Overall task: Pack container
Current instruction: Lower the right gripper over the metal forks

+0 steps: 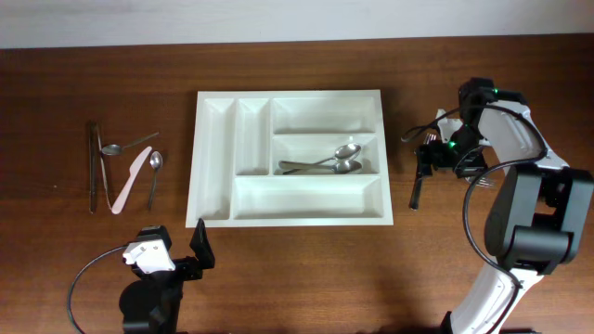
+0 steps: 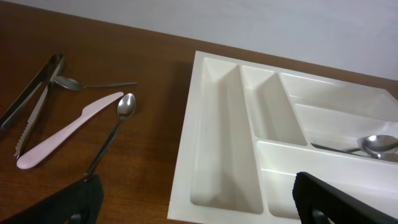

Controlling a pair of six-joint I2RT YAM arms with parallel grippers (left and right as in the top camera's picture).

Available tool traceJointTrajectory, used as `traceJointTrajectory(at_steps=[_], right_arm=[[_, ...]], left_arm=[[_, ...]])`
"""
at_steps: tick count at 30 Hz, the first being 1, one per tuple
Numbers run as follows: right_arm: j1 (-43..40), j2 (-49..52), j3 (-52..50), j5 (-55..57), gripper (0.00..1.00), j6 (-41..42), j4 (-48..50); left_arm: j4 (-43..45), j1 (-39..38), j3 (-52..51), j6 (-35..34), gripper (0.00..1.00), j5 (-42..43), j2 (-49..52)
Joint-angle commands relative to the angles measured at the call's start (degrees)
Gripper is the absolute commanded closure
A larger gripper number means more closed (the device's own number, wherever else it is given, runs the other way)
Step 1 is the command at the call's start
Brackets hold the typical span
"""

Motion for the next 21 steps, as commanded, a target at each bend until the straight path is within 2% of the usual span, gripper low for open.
traceJointTrajectory(at_steps=[1, 2, 7, 12, 18, 21], right_arm=[[-1.7, -0.1, -0.4, 2.6, 0.06, 1.1, 3.4], [-2.0, -0.1, -0.4, 3.3, 0.06, 1.0, 5.1], [-1.9, -0.1, -0.4, 4.2, 0.05, -9.2, 11.4], [-2.0, -0.1, -0.4, 4.7, 0.02, -16.8, 16.9], [-2.0, 0.0, -0.6, 4.7, 0.01, -22.7, 17.8], [-2.9, 0.0, -2.3, 4.9, 0.01, -28.7, 17.8]], left_arm=[[0.0, 0.2, -0.2, 0.9, 0.01, 0.0, -0.3], [0.0, 0.2, -0.2, 0.9, 0.01, 0.0, -0.3], [0.0, 0.2, -0.2, 0.9, 0.01, 0.0, -0.3], [0.0, 0.2, -0.2, 0.9, 0.01, 0.0, -0.3], [0.0, 0.2, -0.2, 0.9, 0.01, 0.0, -0.3], [0.0, 0.2, -0.2, 0.9, 0.01, 0.0, -0.3]])
